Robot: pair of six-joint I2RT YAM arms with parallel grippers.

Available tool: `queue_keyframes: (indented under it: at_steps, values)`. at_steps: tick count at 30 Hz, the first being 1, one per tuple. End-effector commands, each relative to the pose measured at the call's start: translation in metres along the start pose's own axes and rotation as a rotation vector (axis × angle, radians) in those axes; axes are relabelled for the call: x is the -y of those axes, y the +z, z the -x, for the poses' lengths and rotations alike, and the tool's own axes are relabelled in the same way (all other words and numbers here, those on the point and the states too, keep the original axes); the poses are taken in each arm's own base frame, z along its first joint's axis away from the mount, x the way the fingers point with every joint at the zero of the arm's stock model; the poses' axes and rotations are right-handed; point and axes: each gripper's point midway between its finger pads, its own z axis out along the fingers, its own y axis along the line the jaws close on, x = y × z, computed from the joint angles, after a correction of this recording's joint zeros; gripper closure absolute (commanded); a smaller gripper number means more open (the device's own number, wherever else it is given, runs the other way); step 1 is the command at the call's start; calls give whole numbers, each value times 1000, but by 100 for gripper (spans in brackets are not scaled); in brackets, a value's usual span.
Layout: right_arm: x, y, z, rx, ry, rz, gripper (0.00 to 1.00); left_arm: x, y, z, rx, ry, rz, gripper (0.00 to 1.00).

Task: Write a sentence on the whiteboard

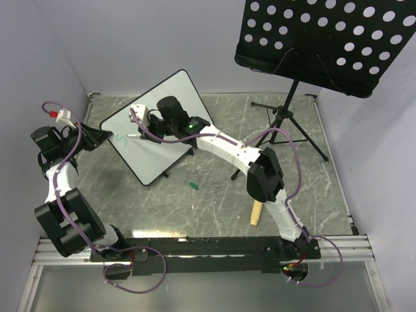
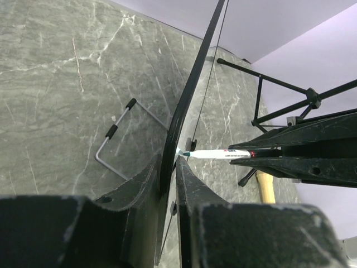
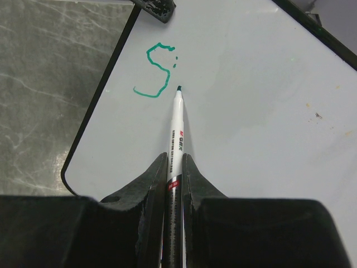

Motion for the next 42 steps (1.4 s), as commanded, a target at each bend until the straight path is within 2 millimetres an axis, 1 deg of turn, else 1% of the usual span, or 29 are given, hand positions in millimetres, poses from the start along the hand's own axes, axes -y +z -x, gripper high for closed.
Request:
queue_keyframes:
  at_steps: [1, 14, 15, 17, 18, 21, 26, 31, 35, 42]
  values:
    - [1, 7, -12, -17, 3, 7, 100, 6, 5, -2, -29, 10, -28, 81]
    - [-7, 2, -19, -25, 11, 23, 100, 5, 6, -2, -30, 7, -28, 81]
    - [-9, 3, -25, -35, 19, 25, 100, 5, 6, -2, -30, 9, -28, 81]
    - [-9, 1, -22, -29, 16, 24, 100, 6, 6, -2, -30, 9, -29, 81]
    - [-10, 1, -26, -35, 19, 25, 100, 5, 6, -1, -29, 10, -28, 81]
    - [-10, 0, -25, -32, 18, 22, 100, 6, 5, -1, -29, 10, -30, 81]
    - [-3, -2, -17, -17, 18, 0, 100, 6, 5, -1, -29, 10, -28, 81]
    - [8, -5, -3, 16, 20, -29, 100, 7, 5, -2, -29, 12, -30, 81]
    - [17, -8, 3, 30, 25, -50, 100, 6, 5, -1, -30, 10, -30, 81]
    - [25, -11, 9, 44, 27, -65, 100, 6, 5, -2, -30, 10, -29, 81]
